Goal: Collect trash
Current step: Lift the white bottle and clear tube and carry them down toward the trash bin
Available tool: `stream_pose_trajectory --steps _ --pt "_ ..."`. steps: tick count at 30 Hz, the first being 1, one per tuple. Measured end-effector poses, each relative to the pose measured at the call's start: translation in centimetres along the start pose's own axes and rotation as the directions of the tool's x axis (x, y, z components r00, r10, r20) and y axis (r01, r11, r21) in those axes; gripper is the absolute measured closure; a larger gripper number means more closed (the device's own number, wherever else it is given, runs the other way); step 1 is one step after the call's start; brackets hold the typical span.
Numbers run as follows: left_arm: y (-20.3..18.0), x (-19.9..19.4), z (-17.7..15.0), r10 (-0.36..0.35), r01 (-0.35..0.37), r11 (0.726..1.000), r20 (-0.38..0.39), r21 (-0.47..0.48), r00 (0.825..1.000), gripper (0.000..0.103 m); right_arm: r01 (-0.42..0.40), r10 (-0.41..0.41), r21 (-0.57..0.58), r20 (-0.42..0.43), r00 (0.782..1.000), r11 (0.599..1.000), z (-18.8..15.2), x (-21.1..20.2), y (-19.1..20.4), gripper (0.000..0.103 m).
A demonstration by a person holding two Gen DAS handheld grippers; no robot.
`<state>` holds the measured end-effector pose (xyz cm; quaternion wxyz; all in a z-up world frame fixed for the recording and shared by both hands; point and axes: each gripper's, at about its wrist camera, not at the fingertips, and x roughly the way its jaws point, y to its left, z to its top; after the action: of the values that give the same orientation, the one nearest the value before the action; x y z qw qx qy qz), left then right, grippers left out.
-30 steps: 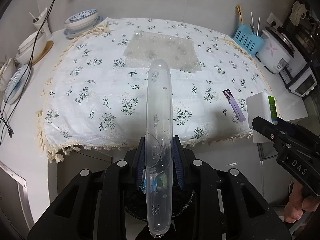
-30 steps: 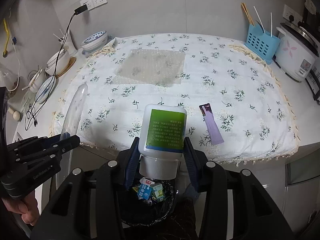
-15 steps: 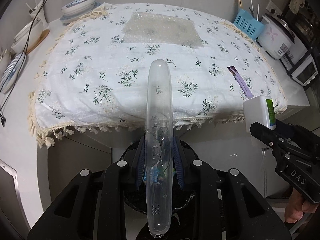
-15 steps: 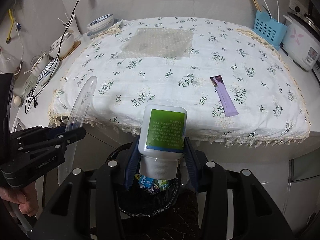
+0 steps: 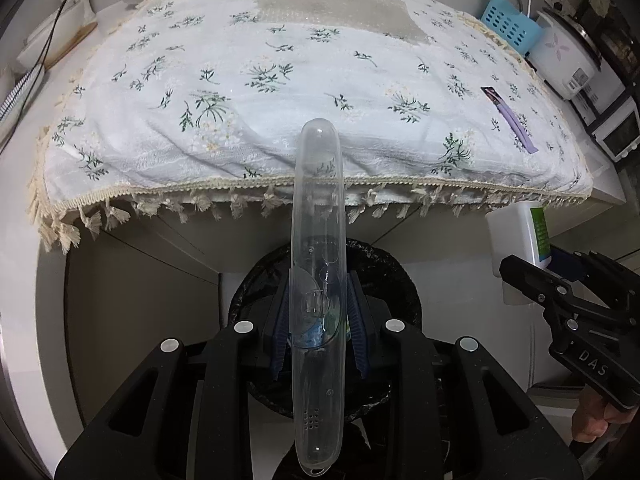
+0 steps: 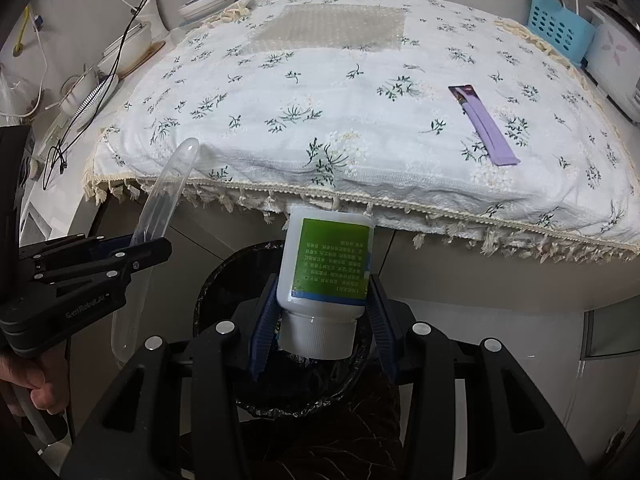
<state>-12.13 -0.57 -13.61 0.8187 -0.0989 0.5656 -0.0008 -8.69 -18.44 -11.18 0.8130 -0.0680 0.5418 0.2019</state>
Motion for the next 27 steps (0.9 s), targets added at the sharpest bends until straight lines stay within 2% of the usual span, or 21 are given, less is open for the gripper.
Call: stream_pose_trajectory --steps 14,20,27 --pt "1.6 4.0 -2.0 0.06 -0.06 0.998 -0.011 0.018 0.998 0.078 0.014 -0.017 -0.023 -0.118 0.993 1.0 -1.9 5.6 1.0 0.062" --pt "1.3 5.6 -2.3 0.066 -0.065 0.998 -0.016 0.025 0.998 0.078 0.012 -0.015 -0.018 -0.143 0.99 1.0 -2.7 7.4 1.1 0.062" --pt "1.1 7.6 -3.4 0.051 -0.05 0.999 -0.033 0.02 0.998 0.078 0.016 -0.015 0.006 -0.141 0.99 1.0 -3.3 7.6 0.3 0.062"
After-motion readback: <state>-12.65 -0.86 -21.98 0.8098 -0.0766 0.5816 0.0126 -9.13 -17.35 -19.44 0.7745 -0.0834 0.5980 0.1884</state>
